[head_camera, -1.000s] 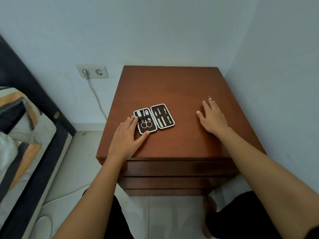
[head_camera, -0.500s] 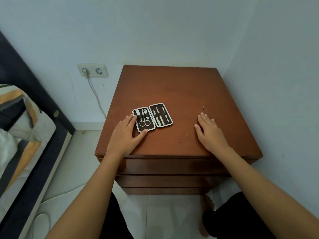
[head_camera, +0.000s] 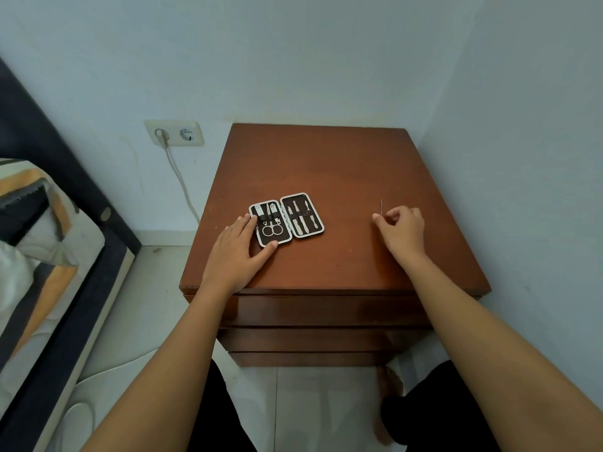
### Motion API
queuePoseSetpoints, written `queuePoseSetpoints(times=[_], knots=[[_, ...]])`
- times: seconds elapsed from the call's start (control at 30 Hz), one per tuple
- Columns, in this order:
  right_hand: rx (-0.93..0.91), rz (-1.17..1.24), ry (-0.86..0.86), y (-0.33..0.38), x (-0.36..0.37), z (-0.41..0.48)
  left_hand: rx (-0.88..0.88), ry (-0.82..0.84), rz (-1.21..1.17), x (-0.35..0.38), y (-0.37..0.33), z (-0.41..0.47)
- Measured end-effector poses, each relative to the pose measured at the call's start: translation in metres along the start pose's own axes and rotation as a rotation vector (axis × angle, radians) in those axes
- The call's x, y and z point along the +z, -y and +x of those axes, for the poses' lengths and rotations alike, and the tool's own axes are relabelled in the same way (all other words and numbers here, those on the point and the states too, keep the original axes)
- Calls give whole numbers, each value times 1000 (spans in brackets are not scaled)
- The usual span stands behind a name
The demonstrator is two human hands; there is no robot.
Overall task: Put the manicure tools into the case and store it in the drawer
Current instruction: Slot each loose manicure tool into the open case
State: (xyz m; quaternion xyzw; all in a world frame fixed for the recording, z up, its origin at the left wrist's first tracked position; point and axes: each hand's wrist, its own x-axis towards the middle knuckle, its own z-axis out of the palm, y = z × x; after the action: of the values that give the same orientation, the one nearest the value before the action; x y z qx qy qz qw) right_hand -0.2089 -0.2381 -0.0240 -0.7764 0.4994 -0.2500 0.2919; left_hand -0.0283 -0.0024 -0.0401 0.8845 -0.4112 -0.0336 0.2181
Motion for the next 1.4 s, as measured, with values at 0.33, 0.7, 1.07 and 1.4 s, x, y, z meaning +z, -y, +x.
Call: queuePoseSetpoints(times=[0.33, 0.7, 1.07, 1.4], knots=[[31, -294, 53, 20, 11, 12, 10, -7, -9, 1, 2, 1], [-387, 18, 188, 44, 36, -40, 13, -8, -13, -1, 0, -1], [-477, -122, 169, 54, 46, -49, 16, -12, -11, -2, -1, -1], [-506, -297, 208, 69, 50, -58, 18, -12, -10, -2, -1, -1]])
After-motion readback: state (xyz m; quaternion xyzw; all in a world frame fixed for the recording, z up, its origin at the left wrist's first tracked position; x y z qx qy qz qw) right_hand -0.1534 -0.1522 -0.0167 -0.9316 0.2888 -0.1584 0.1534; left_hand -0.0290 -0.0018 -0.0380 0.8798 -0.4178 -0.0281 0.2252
